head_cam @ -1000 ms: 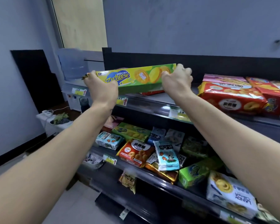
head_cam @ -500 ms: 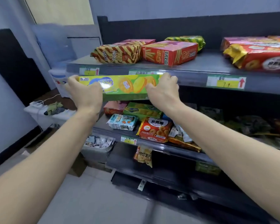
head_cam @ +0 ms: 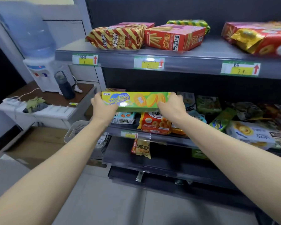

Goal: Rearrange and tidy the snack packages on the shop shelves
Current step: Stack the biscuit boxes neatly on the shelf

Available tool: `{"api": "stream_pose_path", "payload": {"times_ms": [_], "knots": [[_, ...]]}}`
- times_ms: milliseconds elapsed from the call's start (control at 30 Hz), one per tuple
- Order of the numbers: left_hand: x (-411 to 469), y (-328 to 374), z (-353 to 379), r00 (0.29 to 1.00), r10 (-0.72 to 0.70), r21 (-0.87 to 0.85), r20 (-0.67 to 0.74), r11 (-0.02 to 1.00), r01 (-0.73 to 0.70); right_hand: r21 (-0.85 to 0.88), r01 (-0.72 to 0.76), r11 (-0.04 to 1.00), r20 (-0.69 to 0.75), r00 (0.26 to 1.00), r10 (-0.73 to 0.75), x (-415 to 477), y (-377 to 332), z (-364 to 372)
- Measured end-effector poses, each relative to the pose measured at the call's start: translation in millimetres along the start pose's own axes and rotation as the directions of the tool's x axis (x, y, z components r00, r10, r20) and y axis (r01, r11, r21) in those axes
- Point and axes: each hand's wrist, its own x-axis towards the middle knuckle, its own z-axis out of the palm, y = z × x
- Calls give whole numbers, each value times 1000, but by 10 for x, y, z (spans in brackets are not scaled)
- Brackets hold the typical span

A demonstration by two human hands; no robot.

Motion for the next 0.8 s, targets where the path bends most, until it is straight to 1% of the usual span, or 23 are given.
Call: {"api": "stream_pose_path", "payload": {"times_ms": [67,133,200,300,433,600,700,800], "knots": [[41,-48,68,999,-30,10,33,1000,30,-3,-8,1000,12,1000,8,109,61,49],[94,-107,144,998,-41,-14,57,999,42,-12,-4,1000,25,1000,4,230,133,116],[162,-195,227,997,-46,0,69,999,46,-22,-25,999,35,999,26,330,195,194],[283,-360,367,993,-80,70,91,995,73,-42,-75,996,43,996,77,472,305,329],[529,-543,556,983,-123,72,137,991,114,-60,-162,985,53,985,165,673,394,485],[1031,-586,777,981,-64,-8,185,998,67,-33,-229,973,-3,973,229,1055,349,647],[1382,-621,898,979,-25,-39,204,999,33,-41,-278,960,0,960,279,1309,241,742],[1671,-668,1039,976,4,-19,220,1000,0,41,-295,955,-76,952,297,1591,213,856]]}}
